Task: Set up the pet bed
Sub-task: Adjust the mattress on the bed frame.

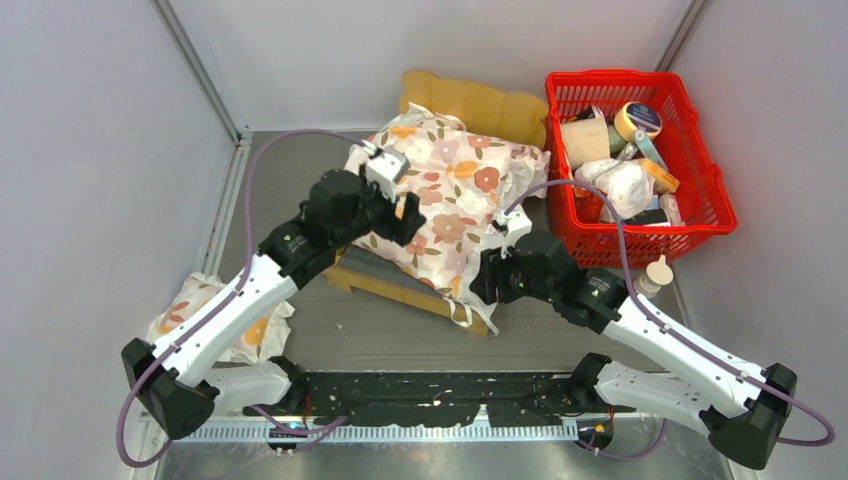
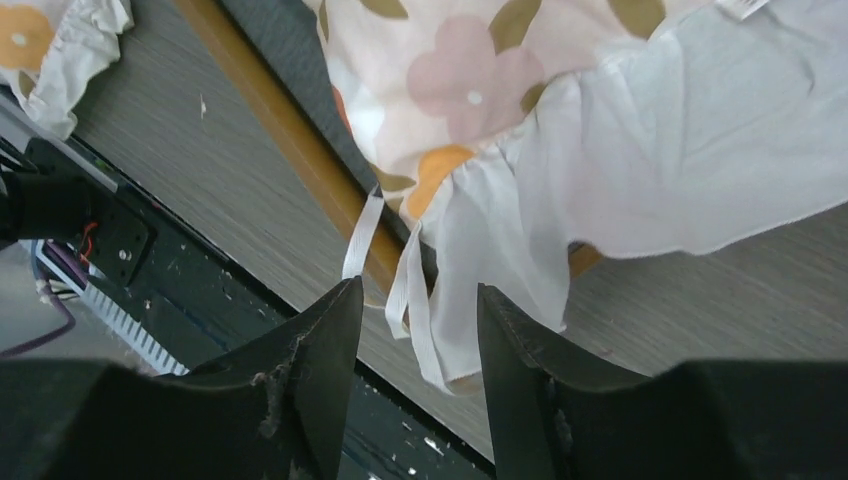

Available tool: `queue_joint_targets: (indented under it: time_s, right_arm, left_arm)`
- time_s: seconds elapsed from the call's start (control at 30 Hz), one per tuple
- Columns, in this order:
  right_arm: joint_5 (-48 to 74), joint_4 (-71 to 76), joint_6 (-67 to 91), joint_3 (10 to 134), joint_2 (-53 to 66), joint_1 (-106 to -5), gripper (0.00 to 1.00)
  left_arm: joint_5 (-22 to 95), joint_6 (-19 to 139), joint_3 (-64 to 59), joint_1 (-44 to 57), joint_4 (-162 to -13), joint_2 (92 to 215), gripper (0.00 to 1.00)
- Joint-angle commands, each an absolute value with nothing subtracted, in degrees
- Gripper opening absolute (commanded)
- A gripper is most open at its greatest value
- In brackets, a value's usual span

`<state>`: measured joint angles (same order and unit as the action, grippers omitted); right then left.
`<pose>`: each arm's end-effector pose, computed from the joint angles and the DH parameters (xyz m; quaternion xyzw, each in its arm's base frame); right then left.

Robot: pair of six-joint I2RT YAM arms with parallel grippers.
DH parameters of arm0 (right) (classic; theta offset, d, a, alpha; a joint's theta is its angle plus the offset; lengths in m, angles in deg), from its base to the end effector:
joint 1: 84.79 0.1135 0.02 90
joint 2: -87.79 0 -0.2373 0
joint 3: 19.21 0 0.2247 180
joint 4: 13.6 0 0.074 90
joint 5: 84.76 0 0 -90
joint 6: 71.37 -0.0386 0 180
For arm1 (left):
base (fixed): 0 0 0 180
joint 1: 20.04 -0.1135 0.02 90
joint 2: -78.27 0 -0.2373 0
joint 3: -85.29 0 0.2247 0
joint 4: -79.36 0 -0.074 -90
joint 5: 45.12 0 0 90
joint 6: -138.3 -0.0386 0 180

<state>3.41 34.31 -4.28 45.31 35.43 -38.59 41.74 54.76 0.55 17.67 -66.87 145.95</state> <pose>0.1297 0.1335 0.2830 -0.1725 0.8731 0.2469 0.3835 0.1984 -0.1561 0.3666 0.2318 0.7680 -0.2447 0.5446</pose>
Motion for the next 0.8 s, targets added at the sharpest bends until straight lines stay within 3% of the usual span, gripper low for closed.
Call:
queue_joint_targets:
  time_s: [0.0, 0.17, 0.57, 0.77]
  right_arm:
    - [4.61, 34.00, -6.99, 43.02, 37.46, -37.86, 0.52]
    - [-5.29, 34.81, -8.93, 42.66, 38.71, -37.81, 0.58]
    - [-6.78, 34.02, -8.27, 41.14, 43.76, -37.85, 0.61]
    - [-7.89, 33.89, -7.91, 39.32, 48.04, -37.83, 0.62]
  left_arm:
    - [42.63, 52.94, 4.79, 20.21, -55.41, 149.05, 0.76]
    - [43.90, 61.64, 6.90, 23.60, -52.63, 150.63, 0.77]
    - [57.01, 81.38, -1.64, 32.90, -43.26, 165.60, 0.81]
    - [59.69, 86.60, -0.92, 33.57, -49.13, 168.79, 0.83]
